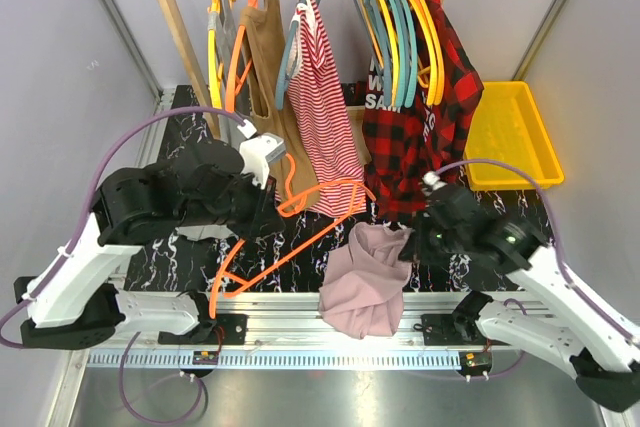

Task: Remove the tank top from the hanger

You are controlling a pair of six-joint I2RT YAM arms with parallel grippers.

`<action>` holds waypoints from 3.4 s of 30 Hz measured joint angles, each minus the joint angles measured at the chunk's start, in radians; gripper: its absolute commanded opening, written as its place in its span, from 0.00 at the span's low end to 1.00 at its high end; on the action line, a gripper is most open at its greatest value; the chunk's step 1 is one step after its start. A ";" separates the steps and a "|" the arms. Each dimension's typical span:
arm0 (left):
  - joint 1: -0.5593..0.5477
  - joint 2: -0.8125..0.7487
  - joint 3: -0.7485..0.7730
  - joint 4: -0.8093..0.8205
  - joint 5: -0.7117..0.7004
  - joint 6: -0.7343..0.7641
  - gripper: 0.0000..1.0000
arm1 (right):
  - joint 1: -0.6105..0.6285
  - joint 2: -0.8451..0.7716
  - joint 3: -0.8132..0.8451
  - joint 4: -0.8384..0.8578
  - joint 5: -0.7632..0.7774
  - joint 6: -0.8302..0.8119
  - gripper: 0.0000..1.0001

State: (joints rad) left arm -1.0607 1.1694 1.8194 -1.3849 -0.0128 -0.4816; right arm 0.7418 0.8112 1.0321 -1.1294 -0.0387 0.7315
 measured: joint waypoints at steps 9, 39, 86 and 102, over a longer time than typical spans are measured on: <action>0.000 -0.032 -0.006 -0.009 -0.104 -0.068 0.00 | 0.118 0.174 -0.182 0.175 -0.138 -0.038 1.00; 0.000 -0.255 -0.197 0.058 -0.070 -0.080 0.00 | 0.204 0.112 -0.052 -0.119 0.523 0.639 0.00; 0.000 -0.193 -0.286 0.187 0.219 0.093 0.00 | -0.958 0.519 0.658 0.116 -0.057 -0.272 0.99; 0.007 -0.162 -0.340 0.225 0.366 0.231 0.00 | -0.713 -0.111 -0.024 0.315 -1.007 -0.256 1.00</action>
State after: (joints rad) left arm -1.0538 1.0073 1.4799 -1.1599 0.3531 -0.2508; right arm 0.0292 0.7006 1.0077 -0.8146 -1.0458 0.4755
